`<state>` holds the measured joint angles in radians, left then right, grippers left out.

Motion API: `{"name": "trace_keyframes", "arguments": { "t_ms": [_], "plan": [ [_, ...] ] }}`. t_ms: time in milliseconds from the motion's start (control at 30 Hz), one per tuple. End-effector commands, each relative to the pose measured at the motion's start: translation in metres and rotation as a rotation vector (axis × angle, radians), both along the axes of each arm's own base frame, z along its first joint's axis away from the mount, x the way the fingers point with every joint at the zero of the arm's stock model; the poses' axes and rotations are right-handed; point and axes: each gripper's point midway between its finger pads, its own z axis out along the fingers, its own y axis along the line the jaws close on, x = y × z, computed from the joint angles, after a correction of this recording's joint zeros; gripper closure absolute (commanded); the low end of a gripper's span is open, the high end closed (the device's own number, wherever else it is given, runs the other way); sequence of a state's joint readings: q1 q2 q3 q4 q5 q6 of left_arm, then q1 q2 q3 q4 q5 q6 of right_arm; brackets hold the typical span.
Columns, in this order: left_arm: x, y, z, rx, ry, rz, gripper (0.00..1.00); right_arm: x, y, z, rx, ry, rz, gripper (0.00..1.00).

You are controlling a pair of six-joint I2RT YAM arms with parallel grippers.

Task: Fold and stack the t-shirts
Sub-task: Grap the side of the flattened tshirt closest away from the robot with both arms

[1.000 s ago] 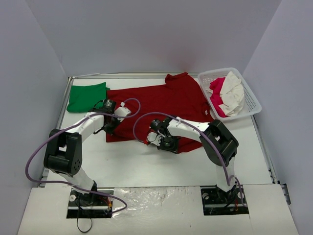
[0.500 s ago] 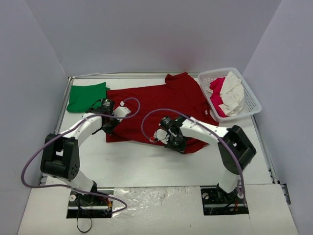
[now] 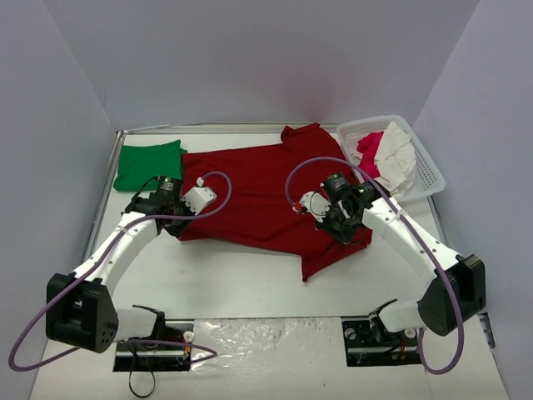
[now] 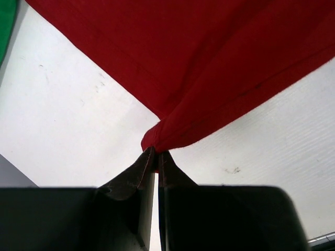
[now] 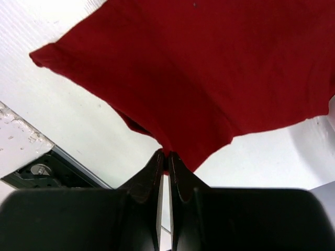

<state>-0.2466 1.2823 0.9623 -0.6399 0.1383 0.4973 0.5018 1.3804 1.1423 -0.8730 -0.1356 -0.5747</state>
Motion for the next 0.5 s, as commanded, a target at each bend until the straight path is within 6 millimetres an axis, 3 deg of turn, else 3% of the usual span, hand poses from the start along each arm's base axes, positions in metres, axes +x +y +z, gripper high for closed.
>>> {"name": "trace_keyframes", "arguments": {
  "t_ms": [0, 300, 467],
  "plan": [
    [-0.016, 0.004, 0.000, 0.011, 0.017, -0.023, 0.98, -0.015, -0.018, 0.015, -0.021, 0.014, -0.019, 1.00],
    [-0.043, 0.009, -0.006, 0.021, 0.032, -0.069, 0.98, -0.034, -0.042, 0.029, -0.010, -0.036, -0.084, 1.00],
    [-0.053, 0.009, -0.012, 0.009, 0.030, -0.085, 0.98, -0.030, -0.047, 0.045, 0.004, -0.116, -0.128, 1.00]
  ]
}}
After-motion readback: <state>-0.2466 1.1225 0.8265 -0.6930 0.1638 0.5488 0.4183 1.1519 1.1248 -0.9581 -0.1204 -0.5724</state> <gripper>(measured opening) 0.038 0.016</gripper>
